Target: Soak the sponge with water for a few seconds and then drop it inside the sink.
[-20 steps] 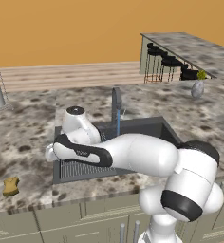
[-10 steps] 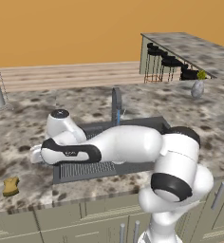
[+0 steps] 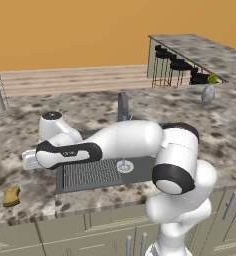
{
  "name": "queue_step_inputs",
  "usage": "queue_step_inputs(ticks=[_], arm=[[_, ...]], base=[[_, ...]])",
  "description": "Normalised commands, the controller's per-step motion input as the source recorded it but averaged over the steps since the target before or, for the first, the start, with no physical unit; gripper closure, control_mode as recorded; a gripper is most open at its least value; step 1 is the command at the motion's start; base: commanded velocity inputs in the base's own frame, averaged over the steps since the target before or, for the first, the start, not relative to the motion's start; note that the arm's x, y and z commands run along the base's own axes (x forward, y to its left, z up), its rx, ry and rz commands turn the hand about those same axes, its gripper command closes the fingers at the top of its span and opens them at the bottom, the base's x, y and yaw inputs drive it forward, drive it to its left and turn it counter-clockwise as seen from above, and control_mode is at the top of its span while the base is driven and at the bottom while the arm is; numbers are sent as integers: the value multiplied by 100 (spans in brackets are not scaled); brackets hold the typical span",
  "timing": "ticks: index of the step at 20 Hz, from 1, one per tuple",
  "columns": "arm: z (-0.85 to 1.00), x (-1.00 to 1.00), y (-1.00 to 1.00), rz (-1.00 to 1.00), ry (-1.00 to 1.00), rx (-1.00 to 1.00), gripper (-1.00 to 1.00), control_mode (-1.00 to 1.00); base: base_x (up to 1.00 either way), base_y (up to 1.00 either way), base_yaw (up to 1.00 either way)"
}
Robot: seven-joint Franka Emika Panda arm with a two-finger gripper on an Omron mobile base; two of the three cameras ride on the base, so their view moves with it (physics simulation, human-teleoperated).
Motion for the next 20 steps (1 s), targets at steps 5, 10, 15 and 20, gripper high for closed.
queue_step_inputs(ticks=[5, 10, 15, 20], arm=[[0, 0, 0, 0, 7, 0, -100, -100], [-9, 0, 2, 0, 1, 0, -100, -100], [-17, 0, 22, 0, 0, 0, -100, -100], [-14, 0, 22, 0, 0, 0, -100, -100]], base=[[0, 0, 0], [0, 0, 0], [0, 0, 0], [0, 0, 0]])
